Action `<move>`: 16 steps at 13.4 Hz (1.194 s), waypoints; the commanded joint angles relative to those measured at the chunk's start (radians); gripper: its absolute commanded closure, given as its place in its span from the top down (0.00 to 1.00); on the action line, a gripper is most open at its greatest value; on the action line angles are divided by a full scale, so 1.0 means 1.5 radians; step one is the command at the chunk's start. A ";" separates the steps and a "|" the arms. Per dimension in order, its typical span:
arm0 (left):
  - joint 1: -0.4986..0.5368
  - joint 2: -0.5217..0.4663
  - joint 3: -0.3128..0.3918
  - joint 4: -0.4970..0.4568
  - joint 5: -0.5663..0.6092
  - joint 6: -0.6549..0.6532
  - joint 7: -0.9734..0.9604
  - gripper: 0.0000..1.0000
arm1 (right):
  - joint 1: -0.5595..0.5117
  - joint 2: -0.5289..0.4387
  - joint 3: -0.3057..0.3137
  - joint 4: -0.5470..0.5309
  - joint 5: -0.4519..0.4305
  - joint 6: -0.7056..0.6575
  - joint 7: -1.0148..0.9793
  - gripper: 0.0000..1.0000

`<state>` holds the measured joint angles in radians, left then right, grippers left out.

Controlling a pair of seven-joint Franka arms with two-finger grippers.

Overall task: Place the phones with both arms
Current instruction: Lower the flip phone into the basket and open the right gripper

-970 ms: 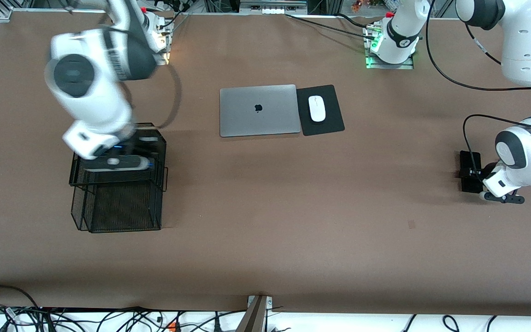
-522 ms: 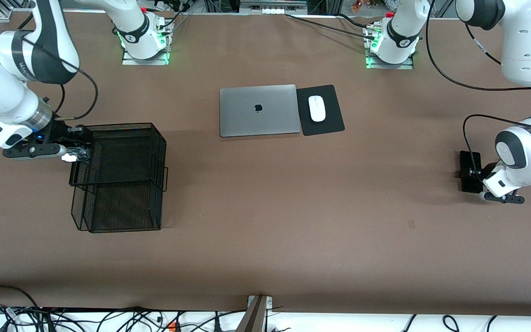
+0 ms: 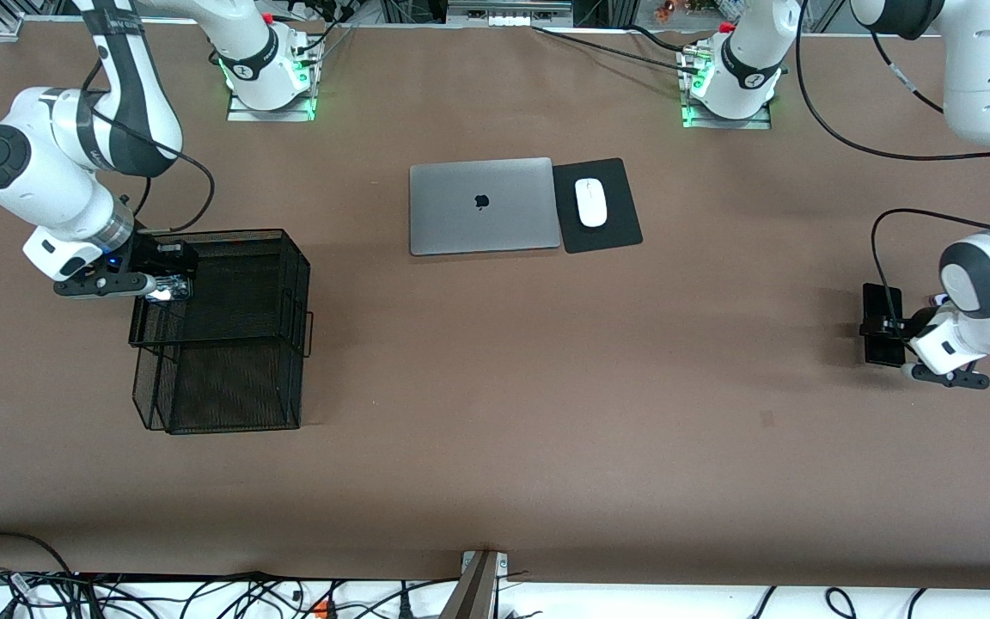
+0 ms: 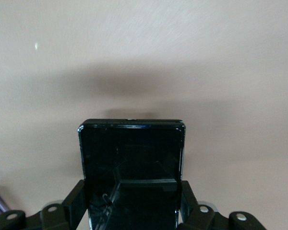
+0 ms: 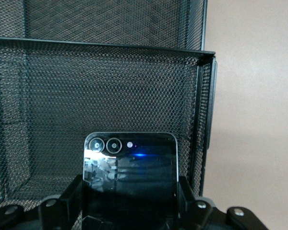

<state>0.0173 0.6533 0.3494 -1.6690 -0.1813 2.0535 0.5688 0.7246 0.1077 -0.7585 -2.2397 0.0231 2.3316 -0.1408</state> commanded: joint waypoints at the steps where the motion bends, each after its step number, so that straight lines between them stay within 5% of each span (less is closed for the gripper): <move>1: -0.026 -0.011 0.003 0.087 -0.022 -0.116 -0.010 0.43 | 0.003 0.028 -0.002 0.003 0.035 0.017 -0.006 0.00; 3: -0.059 -0.011 0.004 0.142 -0.022 -0.198 -0.066 0.43 | 0.002 0.039 -0.002 0.004 0.037 0.015 -0.005 0.04; 4: -0.074 -0.011 0.004 0.164 -0.023 -0.231 -0.097 0.43 | 0.001 0.042 -0.002 0.007 0.037 0.013 0.000 0.35; 5: -0.092 -0.011 0.003 0.180 -0.023 -0.255 -0.126 0.42 | 0.000 0.044 -0.002 0.014 0.037 0.009 0.003 0.99; 12: -0.296 -0.033 -0.002 0.199 -0.047 -0.296 -0.316 0.34 | -0.002 0.039 -0.003 0.187 0.035 -0.188 -0.007 1.00; 16: -0.392 0.031 -0.015 0.276 -0.099 -0.279 -0.485 0.33 | -0.008 0.036 -0.007 0.309 0.034 -0.337 -0.001 1.00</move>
<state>-0.5281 0.6381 0.3164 -1.3518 -0.3021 1.6416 -0.0730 0.7218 0.1614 -0.7641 -1.8545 0.0608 1.9201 -0.1379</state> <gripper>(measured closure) 0.203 0.000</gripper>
